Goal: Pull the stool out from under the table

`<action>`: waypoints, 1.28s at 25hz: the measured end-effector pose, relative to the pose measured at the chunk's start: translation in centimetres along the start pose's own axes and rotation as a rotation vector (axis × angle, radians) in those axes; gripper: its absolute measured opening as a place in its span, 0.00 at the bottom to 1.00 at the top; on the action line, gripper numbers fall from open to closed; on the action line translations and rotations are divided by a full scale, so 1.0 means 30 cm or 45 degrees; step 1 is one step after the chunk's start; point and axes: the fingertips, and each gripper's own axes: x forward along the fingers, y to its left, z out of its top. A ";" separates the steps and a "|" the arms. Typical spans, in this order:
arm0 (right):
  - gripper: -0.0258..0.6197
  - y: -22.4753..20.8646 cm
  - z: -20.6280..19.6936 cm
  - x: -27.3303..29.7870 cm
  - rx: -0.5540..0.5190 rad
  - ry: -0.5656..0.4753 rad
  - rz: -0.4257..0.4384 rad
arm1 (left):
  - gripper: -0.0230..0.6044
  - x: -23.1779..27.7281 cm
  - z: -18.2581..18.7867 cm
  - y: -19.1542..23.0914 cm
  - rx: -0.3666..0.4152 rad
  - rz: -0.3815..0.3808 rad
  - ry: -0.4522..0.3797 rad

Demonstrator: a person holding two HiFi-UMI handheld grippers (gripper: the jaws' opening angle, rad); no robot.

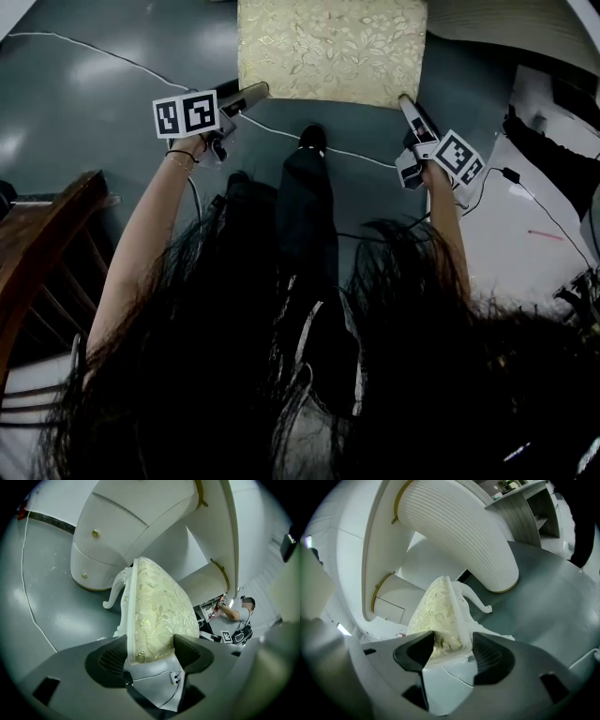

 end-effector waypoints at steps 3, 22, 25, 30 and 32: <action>0.44 0.001 -0.007 0.006 0.020 -0.033 0.020 | 0.55 -0.012 0.025 -0.008 0.044 0.015 0.022; 0.44 -0.037 -0.050 -0.003 0.130 0.054 -0.090 | 0.55 -0.008 0.016 -0.002 -0.002 0.102 0.202; 0.44 -0.036 -0.064 -0.003 0.153 0.090 -0.090 | 0.55 -0.013 0.013 0.002 -0.011 0.120 0.247; 0.44 -0.035 -0.075 -0.009 0.181 0.158 -0.111 | 0.55 -0.023 -0.004 0.003 -0.063 0.128 0.306; 0.44 -0.040 -0.062 -0.004 0.166 0.166 -0.107 | 0.55 -0.016 -0.001 -0.002 -0.062 0.121 0.298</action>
